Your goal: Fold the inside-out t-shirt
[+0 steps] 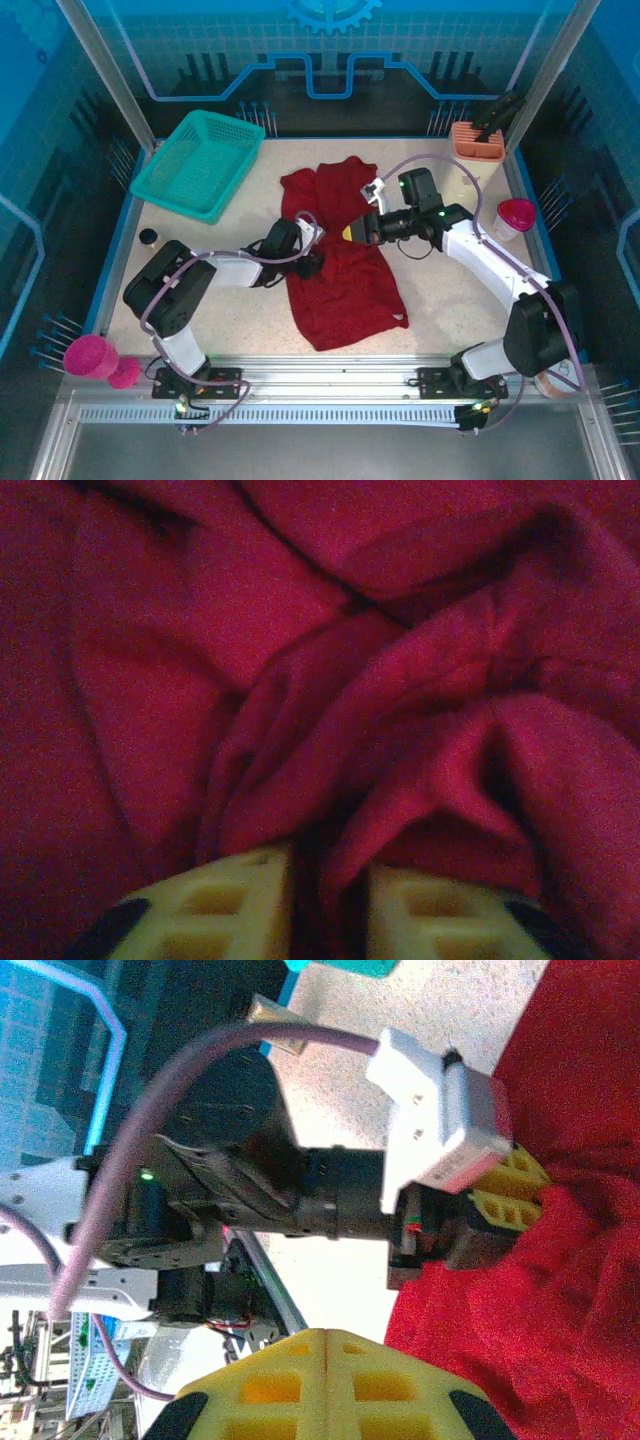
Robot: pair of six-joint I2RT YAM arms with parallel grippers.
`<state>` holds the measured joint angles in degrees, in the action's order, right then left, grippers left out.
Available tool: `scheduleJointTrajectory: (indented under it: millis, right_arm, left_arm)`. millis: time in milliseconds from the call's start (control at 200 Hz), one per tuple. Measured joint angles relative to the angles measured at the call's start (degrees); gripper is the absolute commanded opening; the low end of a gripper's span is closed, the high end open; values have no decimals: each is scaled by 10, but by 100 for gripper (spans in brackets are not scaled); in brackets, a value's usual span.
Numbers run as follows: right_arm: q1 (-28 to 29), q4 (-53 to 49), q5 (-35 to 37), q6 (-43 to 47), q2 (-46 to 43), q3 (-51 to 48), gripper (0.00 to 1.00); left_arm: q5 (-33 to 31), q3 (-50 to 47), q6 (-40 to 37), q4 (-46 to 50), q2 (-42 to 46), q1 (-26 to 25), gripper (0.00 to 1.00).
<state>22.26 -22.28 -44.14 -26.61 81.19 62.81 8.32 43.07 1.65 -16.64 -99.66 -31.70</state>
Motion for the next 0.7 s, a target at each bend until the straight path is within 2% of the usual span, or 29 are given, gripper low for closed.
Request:
scheduleJointTrajectory:
  millis: [95,265,335,410,520,610,700]
  right_arm:
    - [-2,-8,13,1,-7,0,0]
    - [0,-61,79,56,-7,-1,33]
    - [11,-89,113,85,-7,-3,41]
    - [32,-114,138,108,-8,-11,43]
    - [44,-128,162,123,-18,-48,44]
    - [32,-129,174,123,-30,-87,45]
    - [20,-124,178,121,-39,-109,46]
  left_arm:
    - [-2,0,-3,0,-5,0,36]
    - [11,-24,-2,-3,39,0,47]
    - [16,-37,-5,1,81,-1,50]
    - [16,-52,-17,2,127,-10,52]
    - [16,-82,-55,1,182,-50,54]
    - [14,-103,-85,0,189,-83,54]
    - [12,-118,-98,11,177,-93,54]
